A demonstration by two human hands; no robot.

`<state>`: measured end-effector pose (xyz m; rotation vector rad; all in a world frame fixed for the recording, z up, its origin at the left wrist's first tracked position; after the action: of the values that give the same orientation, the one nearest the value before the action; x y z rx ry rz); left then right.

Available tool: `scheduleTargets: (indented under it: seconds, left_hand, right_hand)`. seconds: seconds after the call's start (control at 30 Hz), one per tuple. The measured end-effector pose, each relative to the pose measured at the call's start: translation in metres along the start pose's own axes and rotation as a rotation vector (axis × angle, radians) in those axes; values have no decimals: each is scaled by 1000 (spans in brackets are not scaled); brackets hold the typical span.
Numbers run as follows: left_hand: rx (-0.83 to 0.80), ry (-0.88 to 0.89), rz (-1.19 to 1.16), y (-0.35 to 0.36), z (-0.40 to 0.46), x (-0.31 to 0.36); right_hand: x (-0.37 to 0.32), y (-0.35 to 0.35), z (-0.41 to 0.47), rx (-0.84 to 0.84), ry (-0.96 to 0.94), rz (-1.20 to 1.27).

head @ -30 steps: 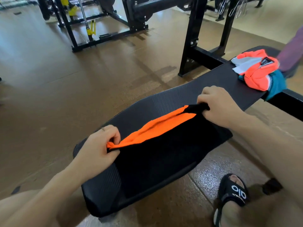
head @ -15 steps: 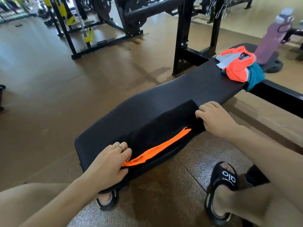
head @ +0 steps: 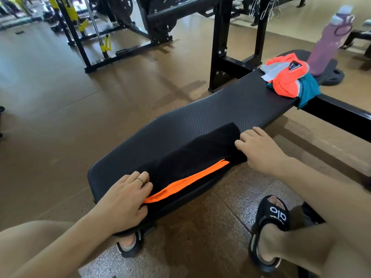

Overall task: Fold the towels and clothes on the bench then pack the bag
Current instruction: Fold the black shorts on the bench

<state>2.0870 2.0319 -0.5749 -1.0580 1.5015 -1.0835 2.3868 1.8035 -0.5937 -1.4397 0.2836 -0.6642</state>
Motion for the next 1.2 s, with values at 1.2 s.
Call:
scheduleTargets:
  seconds: [1.2]
  left_hand:
    - [210,-1011,-810,18,22,3]
  right_hand:
    - [-147,11,28,-188,-108,476]
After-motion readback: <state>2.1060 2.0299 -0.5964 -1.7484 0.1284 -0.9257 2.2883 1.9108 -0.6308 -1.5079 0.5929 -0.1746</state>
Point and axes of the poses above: each hand's wrist, its own z-axis towards the middle knuckle, its own y-axis out of the palm, x = y × z, the point moved 2 cm from there along z, towards the middle knuckle, and after that the axes turned 11 degrees about y, right-handed, at the moved point
